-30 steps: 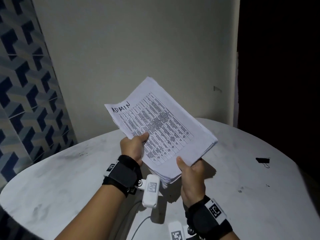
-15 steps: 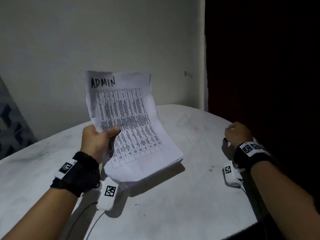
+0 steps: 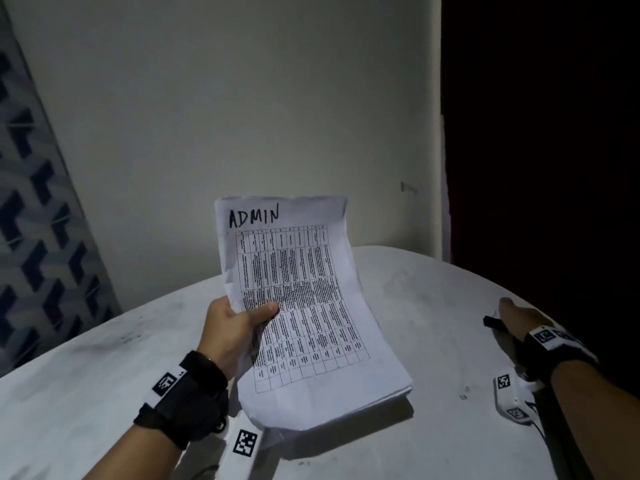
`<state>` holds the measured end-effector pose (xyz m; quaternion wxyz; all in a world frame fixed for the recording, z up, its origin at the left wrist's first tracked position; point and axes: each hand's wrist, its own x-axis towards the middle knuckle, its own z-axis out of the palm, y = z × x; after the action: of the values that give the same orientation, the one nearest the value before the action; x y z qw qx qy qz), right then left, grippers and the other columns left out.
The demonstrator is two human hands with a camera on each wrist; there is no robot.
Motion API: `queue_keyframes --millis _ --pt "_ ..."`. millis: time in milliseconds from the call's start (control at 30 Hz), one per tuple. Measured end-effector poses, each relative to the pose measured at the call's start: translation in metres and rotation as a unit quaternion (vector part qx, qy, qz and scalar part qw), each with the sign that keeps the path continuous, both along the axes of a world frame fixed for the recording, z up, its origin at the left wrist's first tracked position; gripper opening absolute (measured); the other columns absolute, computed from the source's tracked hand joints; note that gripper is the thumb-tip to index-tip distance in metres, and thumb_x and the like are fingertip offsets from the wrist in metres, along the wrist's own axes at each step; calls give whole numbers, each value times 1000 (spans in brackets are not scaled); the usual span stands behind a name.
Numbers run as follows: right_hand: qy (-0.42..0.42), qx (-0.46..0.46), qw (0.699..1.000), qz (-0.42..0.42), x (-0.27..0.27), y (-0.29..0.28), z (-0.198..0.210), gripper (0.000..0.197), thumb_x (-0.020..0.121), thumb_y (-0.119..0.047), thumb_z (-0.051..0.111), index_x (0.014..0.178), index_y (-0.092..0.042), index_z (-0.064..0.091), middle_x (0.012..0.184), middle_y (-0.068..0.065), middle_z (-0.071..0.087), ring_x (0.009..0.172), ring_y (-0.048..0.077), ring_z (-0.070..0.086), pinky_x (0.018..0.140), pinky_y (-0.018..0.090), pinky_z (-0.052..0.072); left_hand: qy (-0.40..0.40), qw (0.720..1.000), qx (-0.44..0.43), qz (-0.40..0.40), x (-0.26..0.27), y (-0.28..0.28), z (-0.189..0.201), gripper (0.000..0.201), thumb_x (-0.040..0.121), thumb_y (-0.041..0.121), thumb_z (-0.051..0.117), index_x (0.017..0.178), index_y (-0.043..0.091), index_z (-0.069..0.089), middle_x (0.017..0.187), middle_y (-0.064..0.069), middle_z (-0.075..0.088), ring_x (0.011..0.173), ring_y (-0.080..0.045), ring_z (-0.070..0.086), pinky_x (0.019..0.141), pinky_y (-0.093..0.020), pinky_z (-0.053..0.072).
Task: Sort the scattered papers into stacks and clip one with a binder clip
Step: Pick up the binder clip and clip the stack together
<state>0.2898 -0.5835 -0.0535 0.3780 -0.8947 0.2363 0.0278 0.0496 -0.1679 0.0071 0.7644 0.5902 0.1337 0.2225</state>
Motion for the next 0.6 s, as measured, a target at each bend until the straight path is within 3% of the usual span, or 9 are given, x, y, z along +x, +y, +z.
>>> queue_keyframes --millis 33,133,200,267,300,367,467,533,600 --pt "0 3 1000 2 6 2 -1 72 94 -63 41 122 -1 62 127 29 61 105 41 61 88 42 49 1 1000 6 1 0 1 0 20 85 -15 65 104 -9 68 89 -24 77 76 -36 77 60 -36 61" --pt "-4 -33 998 46 15 5 -3 45 95 -49 57 100 -4 60 118 28 64 91 39 63 78 38 48 3 1000 16 5 -2 3 1 21 84 -14 67 104 -7 69 90 -23 77 81 -37 76 62 -35 62" --pt "5 -55 996 70 21 6 -6 34 91 -44 59 84 -10 58 119 25 66 100 39 65 81 36 49 -2 1000 16 1 -4 4 1 22 84 -13 67 105 -7 69 92 -23 77 81 -36 76 64 -36 62" --pt "-9 -44 997 62 18 8 -2 24 89 -25 70 76 -7 60 112 26 69 103 39 67 78 34 48 -8 1000 8 -7 -6 4 3 23 85 -14 65 106 -6 68 93 -24 77 79 -36 77 62 -36 62" --pt "-9 -53 997 58 14 9 -1 23 87 -20 74 76 -4 62 99 24 69 93 38 67 73 33 46 -11 1000 1 -11 -6 3 3 22 86 -15 64 106 -7 67 92 -25 77 77 -35 77 60 -35 62" --pt "10 -71 996 60 10 11 1 35 88 -27 75 69 -4 56 76 15 60 70 30 59 67 30 43 -16 1000 -18 -16 -7 0 4 21 87 -18 61 105 -8 66 87 -24 77 71 -34 76 56 -34 61" --pt "17 -83 995 59 6 15 5 40 89 -34 74 72 -2 58 73 13 58 65 28 57 57 31 41 -22 999 -39 -24 -7 -3 6 22 87 -20 58 105 -9 65 84 -23 77 68 -33 76 54 -34 60" --pt "7 -66 995 80 8 18 7 32 88 -27 74 79 0 62 78 15 62 69 28 60 65 36 51 -20 999 -41 -21 -7 -5 6 23 87 -21 58 106 -10 65 85 -23 77 69 -34 76 55 -34 61" --pt "8 -56 993 102 14 20 8 19 84 -15 75 82 -2 62 85 17 63 83 32 64 85 44 58 -17 999 -48 -19 -8 -5 4 24 87 -20 59 108 -10 65 88 -26 76 71 -36 76 57 -38 61"
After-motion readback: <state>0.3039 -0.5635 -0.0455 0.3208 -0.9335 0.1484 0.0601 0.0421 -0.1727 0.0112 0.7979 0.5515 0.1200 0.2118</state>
